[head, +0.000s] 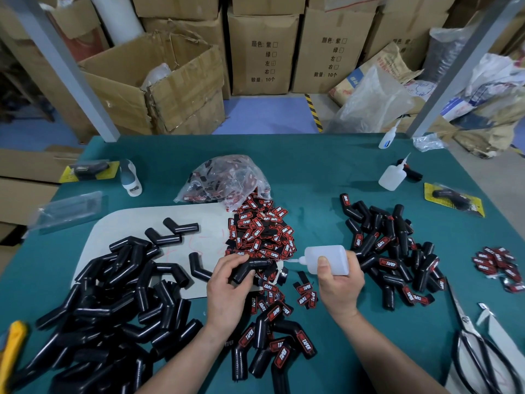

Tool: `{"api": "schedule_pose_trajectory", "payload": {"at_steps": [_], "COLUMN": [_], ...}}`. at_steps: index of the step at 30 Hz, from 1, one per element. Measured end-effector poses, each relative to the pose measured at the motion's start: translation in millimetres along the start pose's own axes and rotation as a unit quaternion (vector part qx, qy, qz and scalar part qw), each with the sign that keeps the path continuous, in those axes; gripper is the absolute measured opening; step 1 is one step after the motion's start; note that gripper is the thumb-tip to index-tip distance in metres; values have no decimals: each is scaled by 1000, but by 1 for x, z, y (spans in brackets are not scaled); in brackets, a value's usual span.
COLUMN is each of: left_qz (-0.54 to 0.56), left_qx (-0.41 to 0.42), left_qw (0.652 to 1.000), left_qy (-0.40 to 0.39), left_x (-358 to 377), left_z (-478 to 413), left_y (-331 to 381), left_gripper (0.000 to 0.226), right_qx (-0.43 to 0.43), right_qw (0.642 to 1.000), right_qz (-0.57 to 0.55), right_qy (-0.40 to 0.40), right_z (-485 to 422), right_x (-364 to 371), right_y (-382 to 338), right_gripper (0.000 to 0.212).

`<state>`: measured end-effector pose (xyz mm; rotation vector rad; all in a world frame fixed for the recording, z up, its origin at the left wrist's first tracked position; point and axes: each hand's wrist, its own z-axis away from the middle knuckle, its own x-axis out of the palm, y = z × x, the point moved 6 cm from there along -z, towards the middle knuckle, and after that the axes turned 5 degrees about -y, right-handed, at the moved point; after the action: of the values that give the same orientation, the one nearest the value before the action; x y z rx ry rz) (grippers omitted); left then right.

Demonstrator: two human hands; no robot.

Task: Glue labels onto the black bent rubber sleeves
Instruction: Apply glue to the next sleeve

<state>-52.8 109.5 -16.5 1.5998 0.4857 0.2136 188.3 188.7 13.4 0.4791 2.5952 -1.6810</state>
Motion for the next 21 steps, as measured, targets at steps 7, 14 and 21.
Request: {"api": "schedule_pose_trajectory", "payload": {"at_steps": [7,14,21], "left_qz": [-3,4,17], "left_qx": [-6,-17,8], "left_qw": [1000,1000,1000], "left_qy": [-1,5,21], "left_x": [0,-1,0], "left_z": [0,-1,-1], "left_y": [-3,-8,1], "left_gripper": [48,44,50], "right_qx": [0,3,12], "right_qw": [1000,1000,1000], "right_qz": [-4,8,12], "right_qy": [-6,-10,-7], "right_z": [0,0,0], "right_x": [1,2,1], "right_y": [0,-2,-2], "right_gripper": [22,25,26]}}
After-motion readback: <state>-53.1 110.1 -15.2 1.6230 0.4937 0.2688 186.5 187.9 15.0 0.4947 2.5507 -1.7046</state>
